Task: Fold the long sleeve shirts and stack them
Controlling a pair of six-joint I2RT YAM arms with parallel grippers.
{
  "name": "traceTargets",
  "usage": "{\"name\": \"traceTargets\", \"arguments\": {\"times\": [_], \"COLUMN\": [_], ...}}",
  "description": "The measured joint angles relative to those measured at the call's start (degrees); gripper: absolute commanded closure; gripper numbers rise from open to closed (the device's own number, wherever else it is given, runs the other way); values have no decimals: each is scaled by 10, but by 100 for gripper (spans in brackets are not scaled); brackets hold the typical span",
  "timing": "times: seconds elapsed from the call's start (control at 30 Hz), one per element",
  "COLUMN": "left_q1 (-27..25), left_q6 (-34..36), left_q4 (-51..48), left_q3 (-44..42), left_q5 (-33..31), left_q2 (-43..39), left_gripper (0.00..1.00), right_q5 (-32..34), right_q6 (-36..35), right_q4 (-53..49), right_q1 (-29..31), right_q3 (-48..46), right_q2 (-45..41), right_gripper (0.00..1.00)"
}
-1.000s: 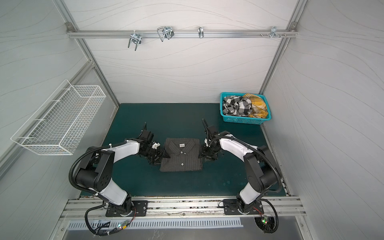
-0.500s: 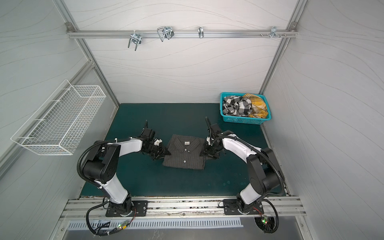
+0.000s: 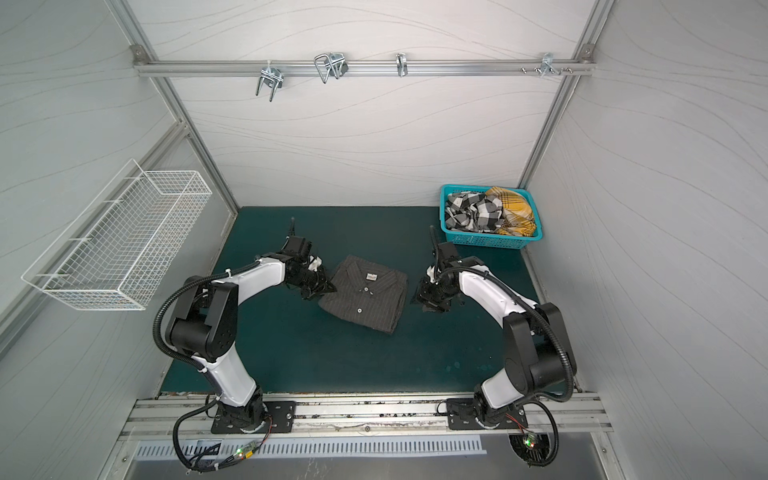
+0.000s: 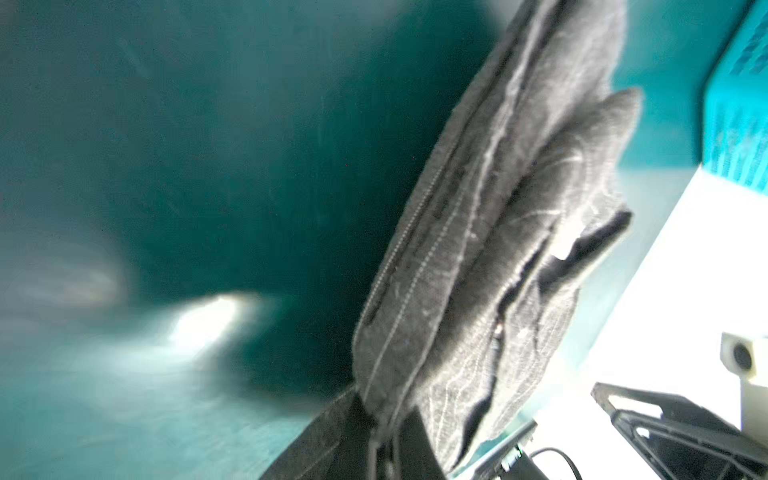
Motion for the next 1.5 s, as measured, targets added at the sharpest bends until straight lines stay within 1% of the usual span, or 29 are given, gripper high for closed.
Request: {"name": "traceTargets", "arguments": {"times": [0.17, 0.23, 0.3, 0.43, 0.63, 0.73, 1.0, 1.03, 1.07, 1.1, 1.13, 1.2, 1.3, 1.5], "left_q1": [49, 69, 87, 124, 179, 191, 207, 209, 211, 214, 216, 220, 222, 214], "left_q6": [18, 31, 52, 109, 167, 193, 254, 259, 263, 269, 271, 277, 276, 254], "left_q4": [-49, -71, -94, -132, -159, -166, -189, -193, -195, -197, -198, -198, -203, -209], "left_q3": [57, 94, 144, 275, 405, 451, 543, 554, 565, 579, 591, 612, 645, 649], "left_q5": [-70, -110, -146, -224, -312, -353, -408, -412, -415, -418, -422, -432, -450, -461], "left_q2": [12, 30, 58, 123, 187, 223, 317, 326, 334, 343, 351, 363, 378, 372], "left_gripper": [100, 100, 100, 100, 100, 100, 100, 93, 82, 74, 67, 57, 51, 48], "right_q5": [-13, -20, -28, -43, -58, -61, -67, -67, -68, -68, -68, -68, -68, -68], "right_q6": [0, 0, 0, 1, 0, -2, -6, -6, -6, -7, -7, -10, -13, -10], "right_q4": [-10, -12, -12, -12, -12, -12, -12, -12, -12, -12, -12, -13, -17, -18], "right_q1": [-2, -2, -2, -2, -2, -2, -2, -2, -2, -2, -2, -2, -2, 1], "right_q3": [4, 4, 4, 4, 4, 4, 4, 4, 4, 4, 4, 4, 5, 5], "right_q2": [-19, -28, -35, -46, -55, -54, -41, -36, -33, -29, -26, -24, -24, -25], "right_gripper": [53, 54, 54, 54, 54, 54, 54, 55, 55, 55, 55, 55, 54, 54]}}
